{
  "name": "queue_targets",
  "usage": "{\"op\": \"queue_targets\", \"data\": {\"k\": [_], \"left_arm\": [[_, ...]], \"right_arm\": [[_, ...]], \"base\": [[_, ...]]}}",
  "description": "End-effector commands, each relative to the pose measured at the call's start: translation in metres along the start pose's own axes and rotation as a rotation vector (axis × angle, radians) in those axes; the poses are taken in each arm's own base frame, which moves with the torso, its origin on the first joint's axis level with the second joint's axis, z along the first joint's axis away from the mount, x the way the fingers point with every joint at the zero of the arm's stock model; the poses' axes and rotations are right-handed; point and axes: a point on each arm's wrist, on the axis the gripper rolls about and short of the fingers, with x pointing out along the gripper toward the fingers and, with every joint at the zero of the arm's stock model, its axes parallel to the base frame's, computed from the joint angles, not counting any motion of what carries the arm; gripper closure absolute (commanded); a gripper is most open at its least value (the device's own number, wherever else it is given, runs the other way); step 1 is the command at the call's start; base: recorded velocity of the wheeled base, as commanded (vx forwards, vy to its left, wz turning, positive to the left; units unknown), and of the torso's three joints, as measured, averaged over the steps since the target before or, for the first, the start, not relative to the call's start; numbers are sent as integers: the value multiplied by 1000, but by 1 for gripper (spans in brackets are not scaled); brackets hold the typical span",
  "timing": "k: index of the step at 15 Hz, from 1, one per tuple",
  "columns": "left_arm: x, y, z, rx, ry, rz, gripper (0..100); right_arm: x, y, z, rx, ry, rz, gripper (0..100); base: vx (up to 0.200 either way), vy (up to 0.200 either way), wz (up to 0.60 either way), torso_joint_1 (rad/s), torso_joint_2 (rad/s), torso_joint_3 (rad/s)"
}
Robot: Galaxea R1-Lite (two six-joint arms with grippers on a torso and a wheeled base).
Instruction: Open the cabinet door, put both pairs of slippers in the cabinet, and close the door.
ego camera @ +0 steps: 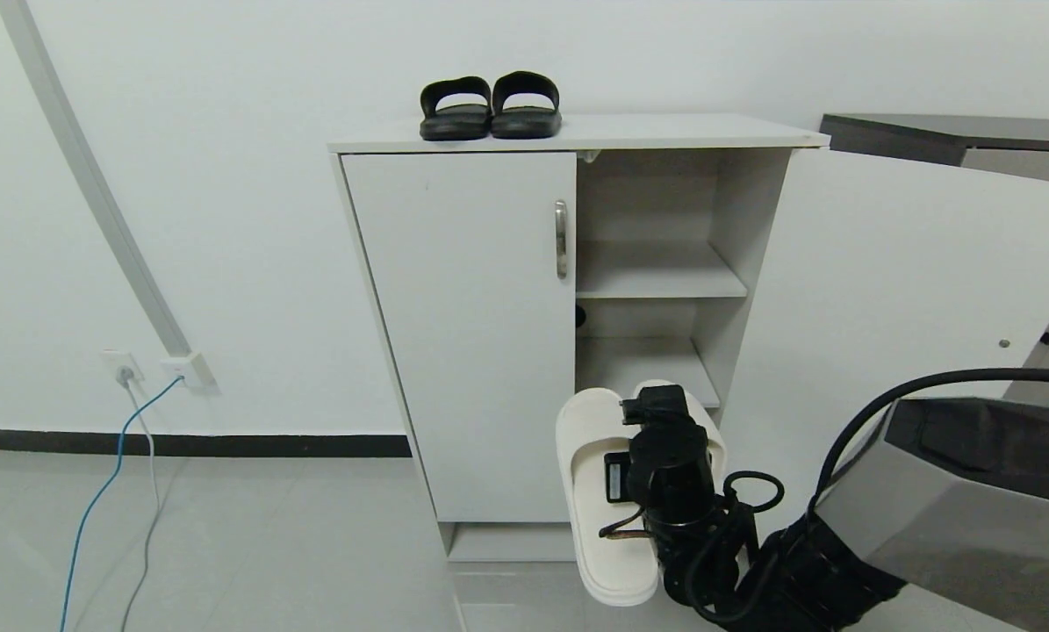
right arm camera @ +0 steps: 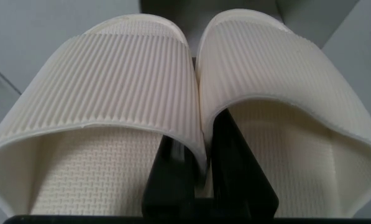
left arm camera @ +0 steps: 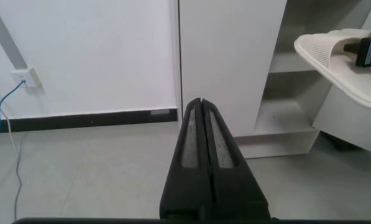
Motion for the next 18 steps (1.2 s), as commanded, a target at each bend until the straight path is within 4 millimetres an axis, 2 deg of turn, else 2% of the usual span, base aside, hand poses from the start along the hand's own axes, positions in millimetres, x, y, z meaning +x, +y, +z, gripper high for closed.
{"op": "queue_targets", "data": {"k": [1, 4, 12, 18], "left_arm": [[0, 0, 0, 0, 3, 0, 100], [0, 0, 0, -1, 3, 0, 100], [0, 0, 0, -1, 3, 0, 100], [0, 0, 0, 0, 3, 0, 100]], "right_arm": [[7, -3, -3, 7, 4, -26, 100], [13, -7, -7, 17, 9, -42, 100], [28, -8, -26, 15, 12, -61, 100], [40, 1, -40, 17, 10, -35, 100]], "base": [[0, -200, 0, -2, 7, 7], [0, -200, 0, -1, 2, 2], [0, 0, 0, 0, 0, 0], [0, 0, 0, 0, 0, 0]]}}
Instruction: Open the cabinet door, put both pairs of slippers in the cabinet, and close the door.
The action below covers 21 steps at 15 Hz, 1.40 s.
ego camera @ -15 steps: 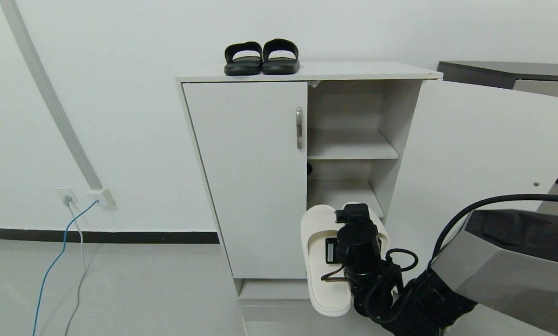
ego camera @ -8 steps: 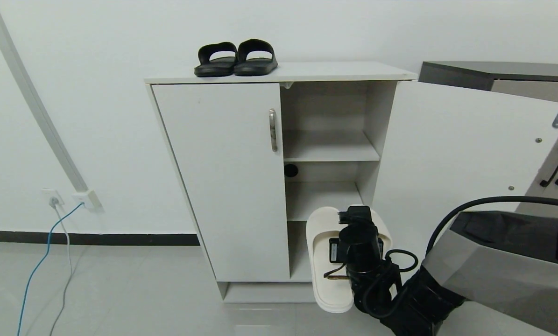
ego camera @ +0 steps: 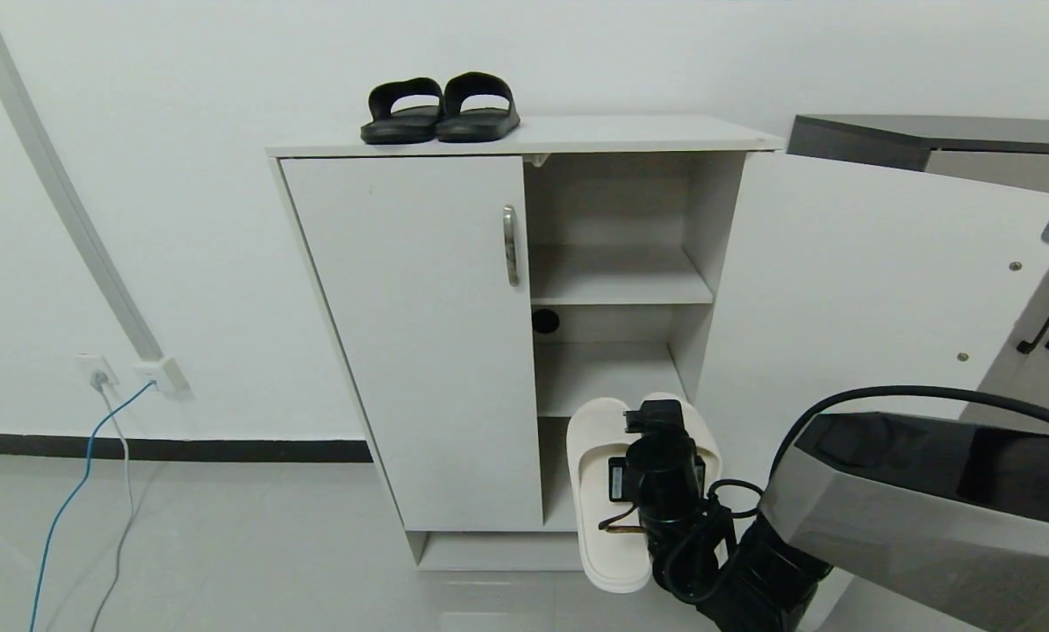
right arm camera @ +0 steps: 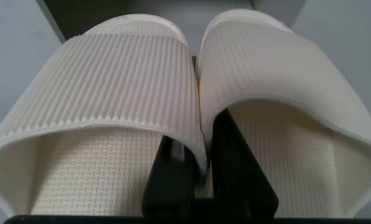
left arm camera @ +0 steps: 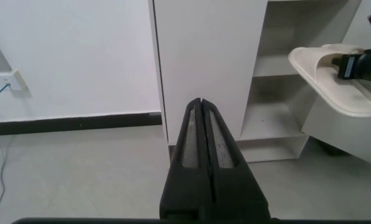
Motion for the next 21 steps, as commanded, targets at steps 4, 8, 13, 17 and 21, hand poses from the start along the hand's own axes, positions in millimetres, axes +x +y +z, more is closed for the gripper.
{"op": "queue_targets", "data": {"k": [4, 8, 13, 17, 21], "left_arm": [[0, 0, 0, 0, 2, -1, 100], [0, 0, 0, 4, 3, -1, 100], [0, 0, 0, 6, 5, -1, 100], [0, 0, 0, 6, 5, -1, 100], [0, 0, 0, 6, 3, -1, 100]], "right_arm": [[7, 7, -8, -3, 3, 9, 100], [9, 5, -8, 0, 3, 11, 100], [16, 3, -3, 12, -9, -1, 100], [17, 3, -7, 7, -3, -4, 100], [18, 3, -8, 5, -3, -6, 100]], "base": [[0, 0, 0, 0, 0, 0], [0, 0, 0, 0, 0, 0], [0, 0, 0, 0, 0, 0], [0, 0, 0, 0, 2, -160], [0, 0, 0, 1, 2, -198]]}}
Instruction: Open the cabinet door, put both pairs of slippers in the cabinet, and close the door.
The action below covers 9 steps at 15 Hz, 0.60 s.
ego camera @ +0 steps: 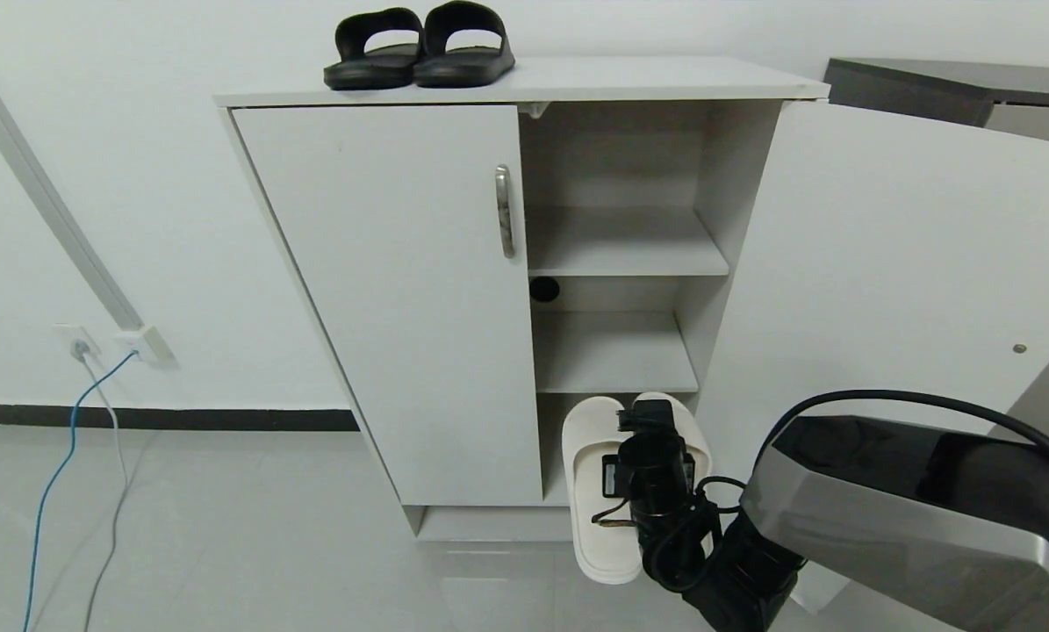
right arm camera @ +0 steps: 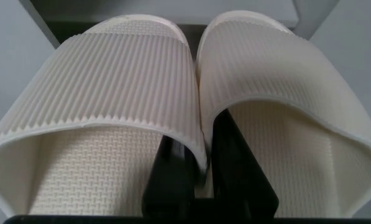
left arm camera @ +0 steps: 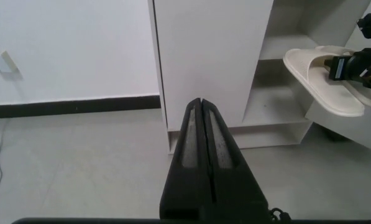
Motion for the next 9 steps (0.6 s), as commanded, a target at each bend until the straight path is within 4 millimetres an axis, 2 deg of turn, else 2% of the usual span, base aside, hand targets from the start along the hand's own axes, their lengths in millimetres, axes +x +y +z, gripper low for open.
{"op": "queue_targets", "data": {"k": [1, 4, 9], "left_arm": [[0, 0, 0, -1, 1, 0, 100], [0, 0, 0, -1, -1, 0, 100], [0, 0, 0, -3, 1, 0, 100]], "right_arm": [[1, 0, -2, -2, 2, 0, 100], [6, -1, -5, -13, 0, -9, 100], [10, 0, 3, -29, -54, -11, 100]], "base": [[0, 0, 0, -2, 2, -188], [0, 0, 0, 7, 4, -201], [0, 0, 0, 4, 4, -197]]}}
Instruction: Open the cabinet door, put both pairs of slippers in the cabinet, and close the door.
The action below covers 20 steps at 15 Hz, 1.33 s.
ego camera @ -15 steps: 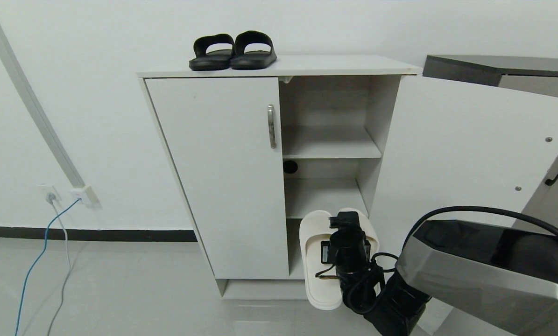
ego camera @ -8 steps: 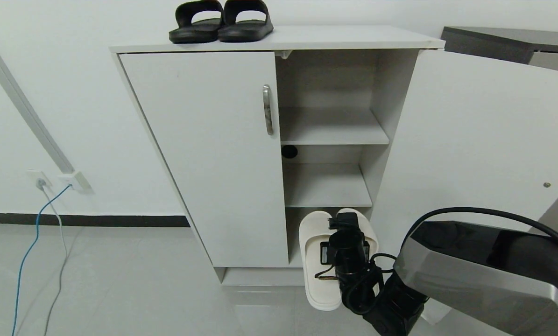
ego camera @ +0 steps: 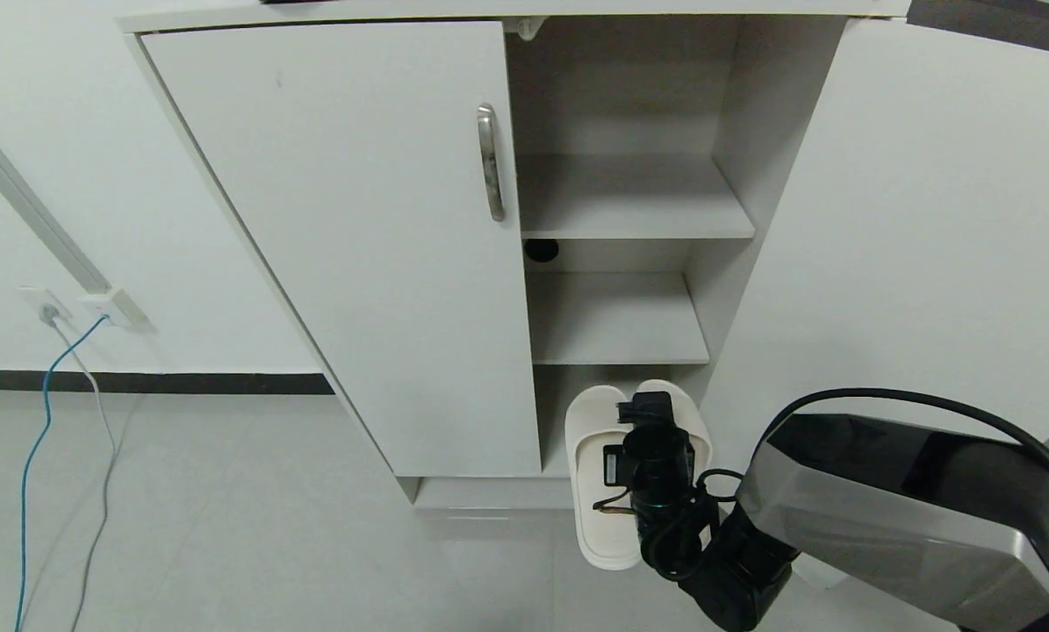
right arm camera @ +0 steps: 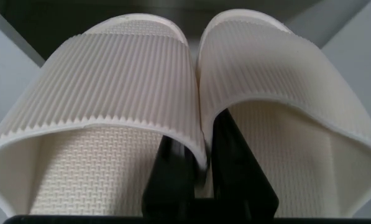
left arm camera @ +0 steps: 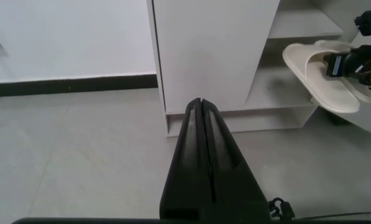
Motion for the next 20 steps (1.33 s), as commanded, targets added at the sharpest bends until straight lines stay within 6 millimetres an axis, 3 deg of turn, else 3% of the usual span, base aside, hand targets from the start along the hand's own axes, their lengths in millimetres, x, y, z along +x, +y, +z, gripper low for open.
{"op": "queue_targets", "data": {"k": [1, 5, 12, 20], "left_arm": [[0, 0, 0, 0, 1, 0, 100], [0, 0, 0, 0, 1, 0, 100], [0, 0, 0, 0, 1, 0, 100], [0, 0, 0, 0, 1, 0, 100]], "right_arm": [[-3, 0, 5, -10, -74, 19, 100], [-5, -1, 15, -20, -150, 32, 100], [-5, -1, 16, -22, -151, 32, 100], [-4, -1, 15, -22, -151, 30, 100]], "base": [[0, 0, 0, 12, 12, -144], [0, 0, 0, 2, 2, -19], [0, 0, 0, 0, 0, 0], [200, 0, 0, 1, 3, 5]]}}
